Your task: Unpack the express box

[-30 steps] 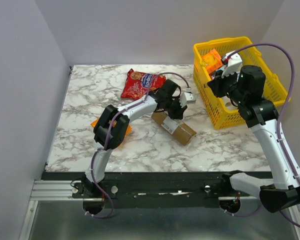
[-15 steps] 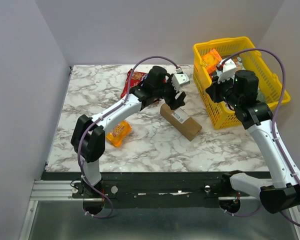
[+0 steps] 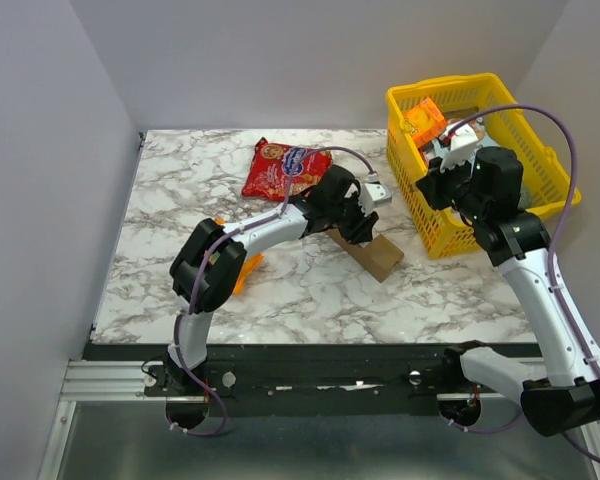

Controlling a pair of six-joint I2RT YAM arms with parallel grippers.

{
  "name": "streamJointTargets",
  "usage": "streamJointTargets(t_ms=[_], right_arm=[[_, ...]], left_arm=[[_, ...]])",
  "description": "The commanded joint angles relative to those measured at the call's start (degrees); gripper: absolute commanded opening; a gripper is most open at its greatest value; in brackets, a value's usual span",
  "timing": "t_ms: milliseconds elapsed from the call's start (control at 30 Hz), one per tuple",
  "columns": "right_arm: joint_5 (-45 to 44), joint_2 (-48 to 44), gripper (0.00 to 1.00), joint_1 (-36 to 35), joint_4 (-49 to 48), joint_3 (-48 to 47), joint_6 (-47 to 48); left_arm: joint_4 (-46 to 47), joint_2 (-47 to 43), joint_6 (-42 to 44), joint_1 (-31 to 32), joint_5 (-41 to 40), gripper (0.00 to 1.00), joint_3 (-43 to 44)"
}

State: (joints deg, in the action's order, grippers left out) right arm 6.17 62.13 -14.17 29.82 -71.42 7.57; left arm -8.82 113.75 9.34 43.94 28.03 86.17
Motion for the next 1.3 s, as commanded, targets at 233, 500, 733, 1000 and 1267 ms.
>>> streamJointTargets(t_ms=[233,500,733,1000,1267], right_arm=[[0.3,-3.1,0.00,3.4,0.1,3.0,0.8],[4.9,-2.4,0.00,3.4,2.3,3.2,1.0],[6.4,0.1,0.00,3.5,2.3,1.7,0.4],[7.7,0.4,0.00,3.5,0.8,3.1,-0.7],[7.3,0.7,0.00,3.4,1.6,2.2,-0.6]], left_arm=[[-10.1,4.6,12.3,-1.7,8.8,0.49,2.7],[-23.1,3.0,26.3,-5.0,12.7,0.53,0.5],[-9.4,-5.8,10.6,-5.1,14.7,0.75,-1.0],[-6.5,-5.9,-13.1,-8.0,-14.6,0.98,4.4],[-7.8,5.4,-18.9,-9.8,-17.3,0.99,11.2]])
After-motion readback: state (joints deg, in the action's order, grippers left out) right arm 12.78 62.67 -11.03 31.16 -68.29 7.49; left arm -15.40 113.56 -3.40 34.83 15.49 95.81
